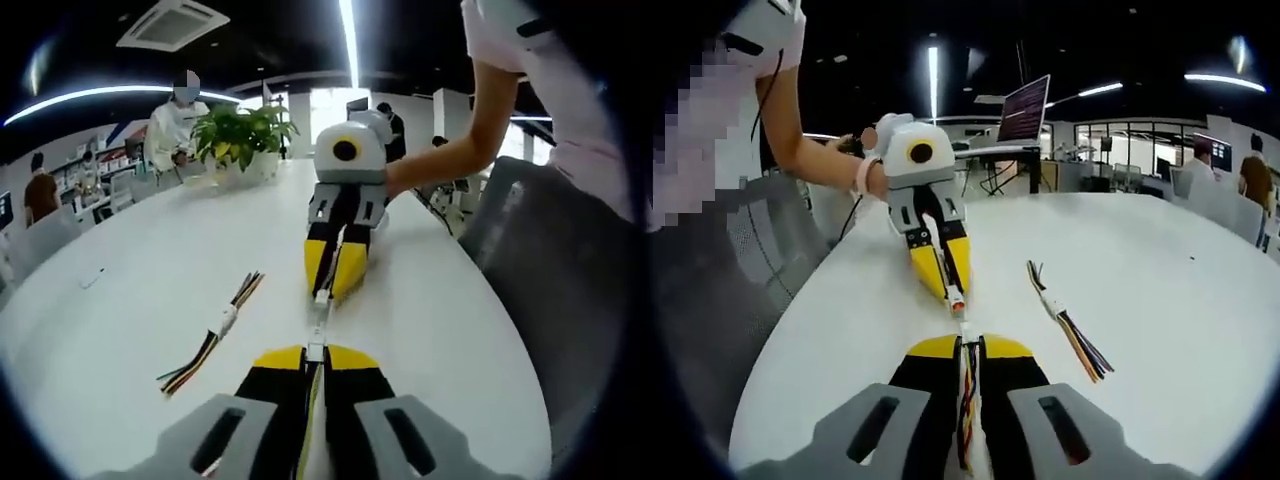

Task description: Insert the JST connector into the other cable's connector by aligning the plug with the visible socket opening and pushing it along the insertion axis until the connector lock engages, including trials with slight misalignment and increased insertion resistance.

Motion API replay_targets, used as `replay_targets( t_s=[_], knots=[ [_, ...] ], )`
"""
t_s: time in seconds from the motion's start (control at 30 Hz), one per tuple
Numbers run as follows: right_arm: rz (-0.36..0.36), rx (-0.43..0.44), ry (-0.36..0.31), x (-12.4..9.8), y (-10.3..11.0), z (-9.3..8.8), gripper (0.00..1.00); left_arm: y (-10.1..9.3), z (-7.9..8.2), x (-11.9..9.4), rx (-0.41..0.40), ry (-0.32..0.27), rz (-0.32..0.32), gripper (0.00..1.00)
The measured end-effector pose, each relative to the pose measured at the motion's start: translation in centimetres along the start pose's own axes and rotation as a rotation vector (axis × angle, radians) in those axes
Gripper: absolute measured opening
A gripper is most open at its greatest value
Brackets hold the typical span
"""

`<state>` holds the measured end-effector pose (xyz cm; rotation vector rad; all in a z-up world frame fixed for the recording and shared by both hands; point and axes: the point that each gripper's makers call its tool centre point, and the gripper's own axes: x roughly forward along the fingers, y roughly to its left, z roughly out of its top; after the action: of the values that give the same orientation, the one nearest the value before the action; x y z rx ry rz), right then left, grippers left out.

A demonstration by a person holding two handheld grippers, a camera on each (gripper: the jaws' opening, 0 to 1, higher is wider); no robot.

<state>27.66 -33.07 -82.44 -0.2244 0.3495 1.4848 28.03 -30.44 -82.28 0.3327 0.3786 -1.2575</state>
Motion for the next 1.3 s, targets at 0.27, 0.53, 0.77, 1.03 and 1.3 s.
replay_targets(
  t_s=[0.27,0.53,0.77,1.03,1.3],
  knots=[
    [0.018,-0.023,0.007,0.4,0.6,0.3,0.03,-0.8,0.4,0.2,0.026,0.01,-0.028,0.0],
    [0.033,-0.041,0.006,0.6,1.3,0.8,0.03,-0.8,0.3,0.3,0.024,0.022,-0.033,0.0],
    [0.037,-0.059,0.029,0.8,1.6,0.7,0.03,-0.6,0.1,0.2,-0.006,0.016,-0.032,0.01],
    [0.052,-0.085,0.061,1.1,1.8,0.3,0.03,-0.8,-0.3,0.1,-0.033,0.038,-0.035,0.01],
    [0.072,-0.093,0.082,1.2,1.6,-0.2,0.03,-1.2,-0.9,0.1,-0.05,0.068,-0.044,0.01]
  ],
)
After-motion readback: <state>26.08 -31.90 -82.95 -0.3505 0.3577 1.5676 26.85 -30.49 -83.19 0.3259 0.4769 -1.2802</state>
